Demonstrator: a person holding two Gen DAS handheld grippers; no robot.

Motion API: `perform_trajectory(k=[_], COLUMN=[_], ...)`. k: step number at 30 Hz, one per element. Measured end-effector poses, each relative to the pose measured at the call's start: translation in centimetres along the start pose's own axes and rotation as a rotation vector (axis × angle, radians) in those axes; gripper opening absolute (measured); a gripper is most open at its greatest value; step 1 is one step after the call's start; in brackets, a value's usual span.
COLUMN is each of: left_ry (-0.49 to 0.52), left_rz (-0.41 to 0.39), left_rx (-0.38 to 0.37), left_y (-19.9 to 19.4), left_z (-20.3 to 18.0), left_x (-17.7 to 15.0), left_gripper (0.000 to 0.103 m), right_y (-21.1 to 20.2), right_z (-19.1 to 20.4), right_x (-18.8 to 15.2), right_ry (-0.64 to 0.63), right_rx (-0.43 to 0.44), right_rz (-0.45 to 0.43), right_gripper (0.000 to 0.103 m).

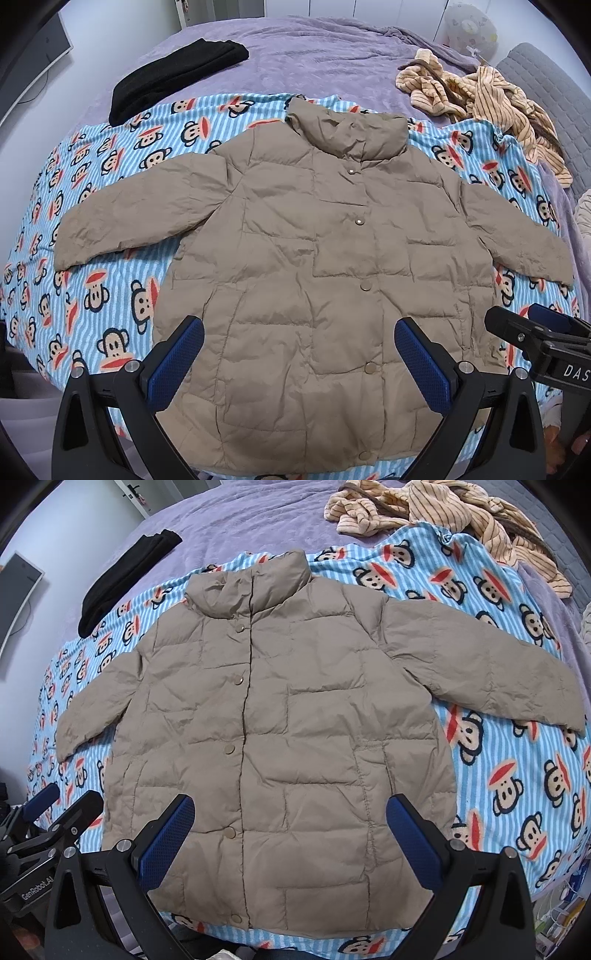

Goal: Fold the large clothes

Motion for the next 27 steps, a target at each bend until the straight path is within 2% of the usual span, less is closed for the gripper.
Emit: perform_trajectory(k=[5,8,11,14,17,21,25,27], left_ry=[-0.079,-0.141,-0.195,-0.273,-0.380,-0.515,-0.607,-0.643], left_rz=[0.006,0.024,0.018,-0.003,0.018,0.029,0.057,0.047], left_rx=[-0.050,-0.070,-0.076,-0.063,-0.067,-0.090,-0.093,-0.112], left_y=[1.8,4.1,6.7,9.5,13.1,17.6,21.6,22.8], left_z=[3.1,6.1,9.9,14.7,20.2,27.2,32.1,33.7], left_x=[0.2,0.2,0.5,1.2,1.7,2.3,3.0,3.7], left_gripper=[0.103,0.103,0.103,0.103,0.103,0.103,0.103,0.103], right_y=[0.5,1.0,2.4,5.2,8.3,11.4,14.2,15.5], right_z=[1.3,1.8,2.5,3.6,4.7,6.5,8.9,10.7], right_x=[-0.2,-0.1,-0.5,-1.1,-1.8,-2.3,-1.3,-0.5], right_ry=[-0.031,-0.001,0.028,0.044,0.041,0.079,0.090,0.076], right_rx=[0.008,0.093,0.123,0.109,0.053,0.044,0.030,0.039], right_rz=[0.000,-0.010,-0.008,0.036,0.096,0.073,0.047,0.027], right_gripper=[0.103,0.103,0.103,0.103,0.103,0.103,0.102,0.091])
Point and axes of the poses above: each gripper's, at about its wrist camera, not at the fingertips, and y roughly the way its jaws point, z to its left, x to its top, the point moved 3 cm from there along y, roughly the way its jaws point, and after that the axes turned 9 degrees about x, right-handed, at the moved point
